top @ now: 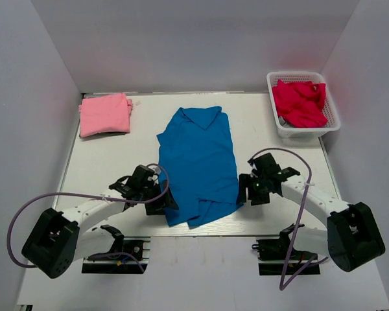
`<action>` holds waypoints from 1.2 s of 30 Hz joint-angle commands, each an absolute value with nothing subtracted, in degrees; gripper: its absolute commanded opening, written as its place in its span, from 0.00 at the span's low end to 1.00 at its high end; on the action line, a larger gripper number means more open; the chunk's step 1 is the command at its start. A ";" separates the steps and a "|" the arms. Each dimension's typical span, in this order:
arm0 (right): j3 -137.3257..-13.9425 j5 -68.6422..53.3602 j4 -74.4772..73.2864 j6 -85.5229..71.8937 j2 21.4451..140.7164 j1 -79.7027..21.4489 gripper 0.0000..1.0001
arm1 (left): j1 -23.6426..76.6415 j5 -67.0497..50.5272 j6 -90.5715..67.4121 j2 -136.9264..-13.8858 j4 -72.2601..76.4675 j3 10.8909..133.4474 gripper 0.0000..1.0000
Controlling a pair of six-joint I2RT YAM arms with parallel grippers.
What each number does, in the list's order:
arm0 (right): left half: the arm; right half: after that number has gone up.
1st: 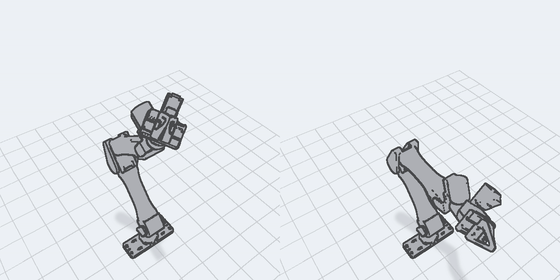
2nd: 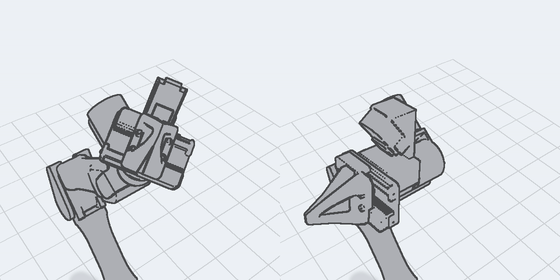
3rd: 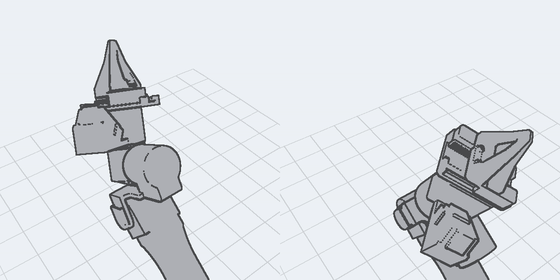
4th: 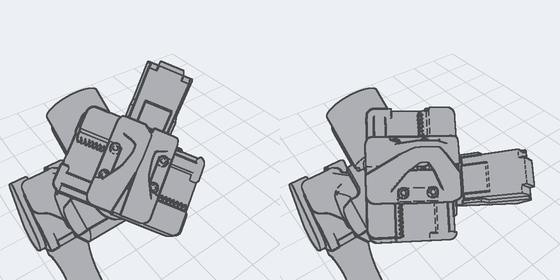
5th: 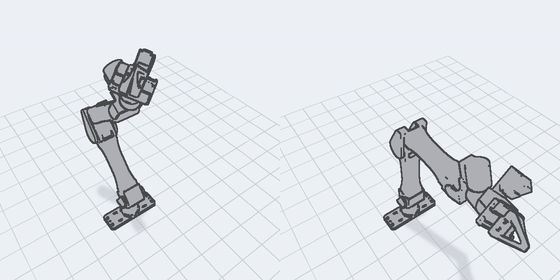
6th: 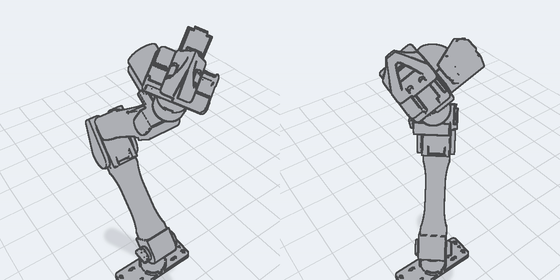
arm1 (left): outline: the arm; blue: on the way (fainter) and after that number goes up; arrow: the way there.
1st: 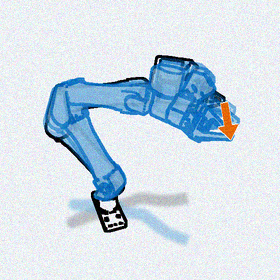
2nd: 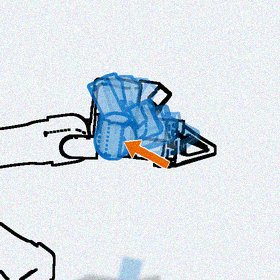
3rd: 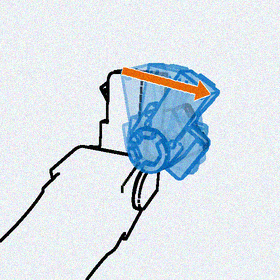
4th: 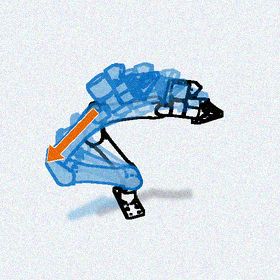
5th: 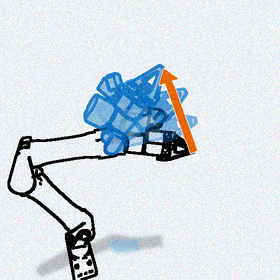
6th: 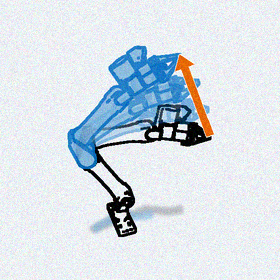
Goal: Fold and stack the t-shirts
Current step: Flatten out the tshirt
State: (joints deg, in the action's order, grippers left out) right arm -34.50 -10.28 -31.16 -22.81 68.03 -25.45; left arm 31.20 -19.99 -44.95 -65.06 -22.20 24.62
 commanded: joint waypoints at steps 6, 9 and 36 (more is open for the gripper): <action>-31.64 -11.87 -27.78 -26.80 70.75 -31.02 0.59 | 37.52 -12.40 -44.91 -74.61 -28.39 20.39 0.48; -30.76 -8.53 -24.18 -28.12 71.36 -32.08 0.55 | 38.14 -11.87 -44.91 -77.33 -27.69 22.05 0.30; -64.93 23.20 -24.26 -14.25 53.79 -34.10 0.00 | 38.67 13.18 -31.21 -65.03 -29.36 79.96 0.00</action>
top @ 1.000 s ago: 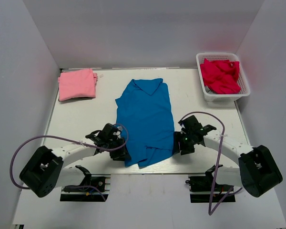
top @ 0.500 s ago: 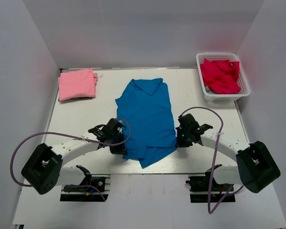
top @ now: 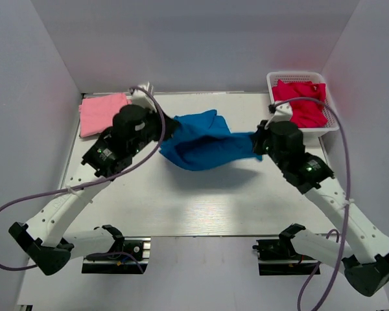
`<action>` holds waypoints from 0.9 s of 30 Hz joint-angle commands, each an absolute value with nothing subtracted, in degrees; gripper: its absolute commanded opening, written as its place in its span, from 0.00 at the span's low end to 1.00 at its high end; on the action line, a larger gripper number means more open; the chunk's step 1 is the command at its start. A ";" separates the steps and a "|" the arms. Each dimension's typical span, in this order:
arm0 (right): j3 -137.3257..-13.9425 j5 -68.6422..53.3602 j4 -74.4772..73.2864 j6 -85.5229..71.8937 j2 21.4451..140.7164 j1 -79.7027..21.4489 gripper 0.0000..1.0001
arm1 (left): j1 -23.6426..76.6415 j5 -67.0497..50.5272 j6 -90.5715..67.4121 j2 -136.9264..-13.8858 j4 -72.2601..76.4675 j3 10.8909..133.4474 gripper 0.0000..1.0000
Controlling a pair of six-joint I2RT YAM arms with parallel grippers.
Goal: Fold and stack the t-shirts
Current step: Flatten out the tshirt
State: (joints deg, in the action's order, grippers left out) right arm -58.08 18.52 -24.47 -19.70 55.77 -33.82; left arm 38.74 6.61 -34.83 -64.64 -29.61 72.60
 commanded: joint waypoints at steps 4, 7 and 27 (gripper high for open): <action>-76.62 23.30 -27.42 -9.68 53.35 -34.01 0.00 | 38.67 10.30 -27.25 -64.43 -26.55 90.77 0.00; -87.15 17.07 -29.26 -5.37 53.35 -34.01 0.00 | 38.67 5.83 -24.09 -64.42 -25.84 97.63 0.00; -101.52 -15.83 -25.41 -0.96 49.13 -33.40 0.00 | 37.44 -13.54 -21.01 -58.71 -30.59 114.79 0.00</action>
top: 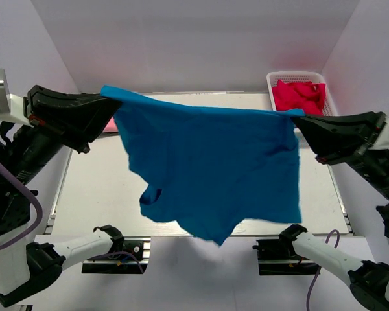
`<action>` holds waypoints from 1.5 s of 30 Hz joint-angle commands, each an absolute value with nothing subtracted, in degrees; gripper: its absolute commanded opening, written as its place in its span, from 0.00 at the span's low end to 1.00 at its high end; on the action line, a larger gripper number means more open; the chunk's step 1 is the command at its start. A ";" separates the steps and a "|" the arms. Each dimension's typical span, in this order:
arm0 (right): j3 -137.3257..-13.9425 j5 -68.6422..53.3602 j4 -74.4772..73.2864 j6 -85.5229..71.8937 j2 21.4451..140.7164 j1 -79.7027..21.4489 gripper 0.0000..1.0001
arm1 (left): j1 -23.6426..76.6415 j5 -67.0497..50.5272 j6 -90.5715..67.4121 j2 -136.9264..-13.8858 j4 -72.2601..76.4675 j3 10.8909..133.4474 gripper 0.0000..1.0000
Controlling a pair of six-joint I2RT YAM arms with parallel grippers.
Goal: Fold and stack the t-shirts
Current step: Flatten out the tshirt
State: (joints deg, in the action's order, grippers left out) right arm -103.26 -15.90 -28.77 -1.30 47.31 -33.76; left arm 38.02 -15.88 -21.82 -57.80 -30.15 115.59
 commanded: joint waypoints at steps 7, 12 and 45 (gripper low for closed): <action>-85.36 -4.14 -17.68 -3.69 52.99 -33.66 0.00 | 37.44 2.87 -20.48 -62.22 -28.75 102.68 0.00; -71.82 6.76 -9.59 -7.81 60.54 -33.66 0.00 | 37.44 29.06 -25.03 -69.33 -26.54 88.17 0.00; -46.28 4.76 -20.13 -26.09 74.45 -33.40 0.90 | 25.57 -1.27 -35.41 -73.40 -24.55 50.91 1.00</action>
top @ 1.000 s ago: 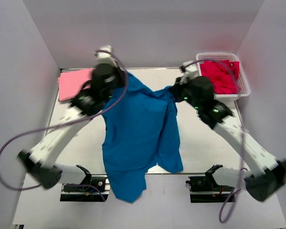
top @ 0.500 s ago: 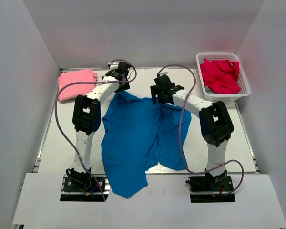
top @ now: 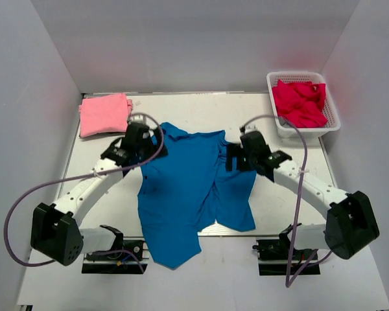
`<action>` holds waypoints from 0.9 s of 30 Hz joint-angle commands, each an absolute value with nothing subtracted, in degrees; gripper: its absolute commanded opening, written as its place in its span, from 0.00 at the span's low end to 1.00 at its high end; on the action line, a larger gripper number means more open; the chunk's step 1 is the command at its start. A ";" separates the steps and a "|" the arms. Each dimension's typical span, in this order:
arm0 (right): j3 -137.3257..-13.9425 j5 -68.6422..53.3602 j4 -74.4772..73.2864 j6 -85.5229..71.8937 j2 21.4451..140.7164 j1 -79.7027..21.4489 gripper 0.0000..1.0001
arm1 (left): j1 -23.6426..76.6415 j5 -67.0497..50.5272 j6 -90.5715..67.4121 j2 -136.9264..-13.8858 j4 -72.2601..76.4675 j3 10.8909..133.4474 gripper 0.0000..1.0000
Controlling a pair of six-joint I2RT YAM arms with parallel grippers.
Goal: Fold and stack the t-shirts
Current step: Flatten out the tshirt
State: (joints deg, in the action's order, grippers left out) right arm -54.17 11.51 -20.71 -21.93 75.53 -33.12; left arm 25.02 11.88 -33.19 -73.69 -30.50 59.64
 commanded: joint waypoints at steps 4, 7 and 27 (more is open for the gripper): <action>-40.09 0.80 -13.13 -27.86 73.82 -33.14 0.90 | 27.68 -6.23 -39.37 -73.30 -20.49 43.26 1.00; -41.12 2.28 -12.83 -28.56 77.69 -33.05 0.90 | 28.21 -5.37 -39.90 -77.42 -18.63 42.54 1.00; -83.39 7.91 -25.30 -27.70 118.99 -21.37 0.90 | 21.53 6.95 -32.52 -131.47 -35.32 102.18 1.00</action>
